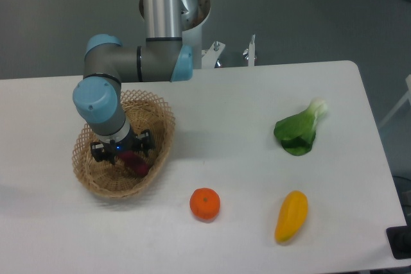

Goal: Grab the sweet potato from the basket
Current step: 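Lower the gripper onto the purple sweet potato and close on it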

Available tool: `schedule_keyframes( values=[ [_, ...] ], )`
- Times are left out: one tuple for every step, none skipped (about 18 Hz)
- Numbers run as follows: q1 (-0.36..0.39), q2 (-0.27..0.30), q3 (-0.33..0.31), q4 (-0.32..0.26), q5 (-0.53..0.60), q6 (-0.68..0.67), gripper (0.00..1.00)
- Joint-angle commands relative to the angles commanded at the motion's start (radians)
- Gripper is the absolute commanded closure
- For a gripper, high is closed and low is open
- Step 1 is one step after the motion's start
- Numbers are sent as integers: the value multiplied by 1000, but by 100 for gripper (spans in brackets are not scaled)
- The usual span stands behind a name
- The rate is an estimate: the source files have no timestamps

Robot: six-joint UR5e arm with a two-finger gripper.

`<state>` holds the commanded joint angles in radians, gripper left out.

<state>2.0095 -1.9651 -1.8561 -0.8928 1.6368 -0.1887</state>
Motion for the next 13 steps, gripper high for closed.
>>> schedule_keyframes(
  values=[
    [0,2,0,0,0,0,39],
    [0,5,3,-2,0,2,45],
    [0,8,2,-2,0,3,53],
    [0,11,2,-2,0,5,58],
    [0,12,2,-3,0,5,64],
    [0,12,2,-3,2,5,66],
    [0,12,2,-5,2,6,69],
    [0,12,2,-5,6,8,72],
    [0,14,5,-5,11,12,73],
    [0,15,11,-6,14,12,74],
    [0,21,17,-6,15,14,74],
    [2,26,21,-6,15,15,74],
    [2,32,31,-8,17,20,74]
  ],
)
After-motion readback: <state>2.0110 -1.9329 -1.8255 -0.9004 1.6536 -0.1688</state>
